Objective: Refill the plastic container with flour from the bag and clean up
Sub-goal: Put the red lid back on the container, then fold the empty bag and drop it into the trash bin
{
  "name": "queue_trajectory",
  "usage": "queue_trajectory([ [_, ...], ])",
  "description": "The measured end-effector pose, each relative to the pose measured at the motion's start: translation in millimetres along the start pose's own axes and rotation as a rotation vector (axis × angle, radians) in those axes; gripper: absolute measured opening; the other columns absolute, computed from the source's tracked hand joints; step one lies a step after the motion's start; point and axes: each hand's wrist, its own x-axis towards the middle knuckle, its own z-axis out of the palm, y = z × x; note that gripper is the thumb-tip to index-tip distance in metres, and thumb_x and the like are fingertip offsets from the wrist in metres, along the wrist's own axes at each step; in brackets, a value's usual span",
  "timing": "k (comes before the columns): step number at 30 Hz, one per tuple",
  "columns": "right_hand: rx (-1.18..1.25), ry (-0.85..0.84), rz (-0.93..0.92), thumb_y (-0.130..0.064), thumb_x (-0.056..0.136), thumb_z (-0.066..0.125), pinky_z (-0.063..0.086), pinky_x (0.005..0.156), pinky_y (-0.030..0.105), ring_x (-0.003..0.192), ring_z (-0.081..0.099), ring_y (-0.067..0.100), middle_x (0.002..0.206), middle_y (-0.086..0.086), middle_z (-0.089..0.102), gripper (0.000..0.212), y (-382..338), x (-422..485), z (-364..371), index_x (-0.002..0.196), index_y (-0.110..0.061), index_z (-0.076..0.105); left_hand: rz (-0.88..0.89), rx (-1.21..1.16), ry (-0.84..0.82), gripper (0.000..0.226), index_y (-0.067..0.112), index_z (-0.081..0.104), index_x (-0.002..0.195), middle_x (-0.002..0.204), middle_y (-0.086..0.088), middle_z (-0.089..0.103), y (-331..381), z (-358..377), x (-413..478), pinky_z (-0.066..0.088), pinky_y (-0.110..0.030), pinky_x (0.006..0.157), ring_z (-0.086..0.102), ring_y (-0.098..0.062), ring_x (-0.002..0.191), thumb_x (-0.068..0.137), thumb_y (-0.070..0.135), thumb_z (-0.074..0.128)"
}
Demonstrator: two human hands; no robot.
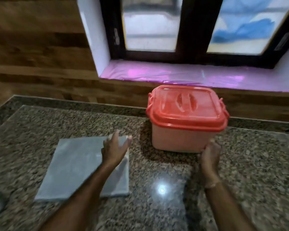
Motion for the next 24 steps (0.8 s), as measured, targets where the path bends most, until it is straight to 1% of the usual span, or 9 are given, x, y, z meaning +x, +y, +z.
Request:
queue_trajectory([
  [5, -0.383, -0.580, 0.000, -0.040, 0.089, 0.072, 0.055, 0.081, 0.040, 0.089, 0.063, 0.021, 0.097, 0.007, 0.065, 0.029, 80, -131, 73, 0.105, -0.022, 0.055, -0.219, 0.349, -0.070, 0.104, 0.031, 0.012, 0.163, 0.167, -0.018, 0.016, -152, -49, -16, 0.020, -0.055, 0.120, 0.014, -0.036, 0.154, 0.082, 0.080, 0.054],
  [7, -0.501, -0.687, -0.083, -0.033, 0.090, 0.074, 0.050, 0.070, 0.033, 0.085, 0.061, 0.017, 0.095, 0.003, 0.065, 0.031, 91, -167, 109, 0.106, -0.019, 0.052, -0.236, 0.410, -0.141, 0.108, 0.037, 0.003, 0.163, 0.171, -0.013, 0.002, -201, -62, -19, 0.010, -0.058, 0.123, 0.000, -0.032, 0.157, 0.079, 0.086, 0.050],
  [10, -0.645, -0.665, -0.132, -0.036, 0.086, 0.075, 0.052, 0.077, 0.032, 0.093, 0.065, 0.019, 0.103, -0.001, 0.068, 0.036, 101, -193, 140, 0.113, -0.018, 0.059, -0.140, 0.457, -0.212, 0.105, 0.042, 0.002, 0.162, 0.172, -0.006, -0.008, -246, -70, -32, 0.008, -0.059, 0.123, -0.004, -0.030, 0.158, 0.078, 0.090, 0.043],
  [12, -0.740, -0.626, -0.129, -0.024, 0.081, 0.072, 0.053, 0.081, 0.036, 0.094, 0.066, 0.022, 0.102, 0.000, 0.071, 0.028, 111, -198, 135, 0.108, -0.022, 0.062, -0.044, 0.531, -0.234, 0.104, 0.042, 0.007, 0.162, 0.173, -0.006, -0.002, -257, -70, -48, 0.011, -0.058, 0.122, 0.003, -0.031, 0.158, 0.077, 0.091, 0.043],
  [14, -0.751, -0.561, -0.038, -0.015, 0.078, 0.070, 0.050, 0.073, 0.036, 0.082, 0.065, 0.023, 0.089, 0.000, 0.070, 0.017, 116, -206, 120, 0.091, -0.018, 0.060, 0.051, 0.579, -0.199, 0.100, 0.040, 0.030, 0.158, 0.167, -0.011, 0.025, -266, -73, -63, 0.018, -0.060, 0.117, 0.026, -0.035, 0.152, 0.073, 0.091, 0.043],
  [17, -0.653, -0.513, 0.055, -0.027, 0.079, 0.072, 0.045, 0.059, 0.032, 0.072, 0.061, 0.022, 0.076, 0.000, 0.065, 0.017, 111, -204, 115, 0.079, -0.016, 0.059, 0.216, 0.625, -0.069, 0.087, 0.032, 0.060, 0.136, 0.135, -0.007, 0.059, -261, -80, -54, 0.029, -0.060, 0.109, 0.055, -0.032, 0.126, 0.069, 0.086, 0.047],
  [20, -0.439, -0.531, 0.135, -0.044, 0.086, 0.074, 0.053, 0.067, 0.035, 0.081, 0.061, 0.021, 0.090, 0.001, 0.062, 0.034, 94, -193, 147, 0.103, -0.018, 0.059, 0.310, 0.676, -0.187, 0.112, 0.032, 0.020, 0.161, 0.169, -0.013, 0.015, -244, -87, -16, 0.005, -0.063, 0.120, 0.010, -0.034, 0.157, 0.070, 0.079, 0.064],
  [22, -0.370, -0.515, 0.179, -0.044, 0.089, 0.074, 0.058, 0.087, 0.045, 0.100, 0.064, 0.026, 0.113, 0.004, 0.062, 0.047, 84, -182, 175, 0.124, -0.018, 0.056, 0.351, 0.681, -0.334, 0.130, 0.035, -0.008, 0.162, 0.171, -0.010, -0.017, -237, -85, 8, -0.005, -0.064, 0.120, -0.016, -0.035, 0.157, 0.068, 0.074, 0.073],
  [24, -0.363, -0.494, 0.186, -0.056, 0.081, 0.075, 0.055, 0.093, 0.044, 0.110, 0.062, 0.029, 0.123, 0.007, 0.062, 0.067, 78, -168, 198, 0.130, -0.012, 0.058, 0.368, 0.669, -0.448, 0.138, 0.040, -0.018, 0.159, 0.168, -0.008, -0.029, -239, -77, 16, -0.005, -0.065, 0.120, -0.024, -0.035, 0.155, 0.065, 0.074, 0.076],
])
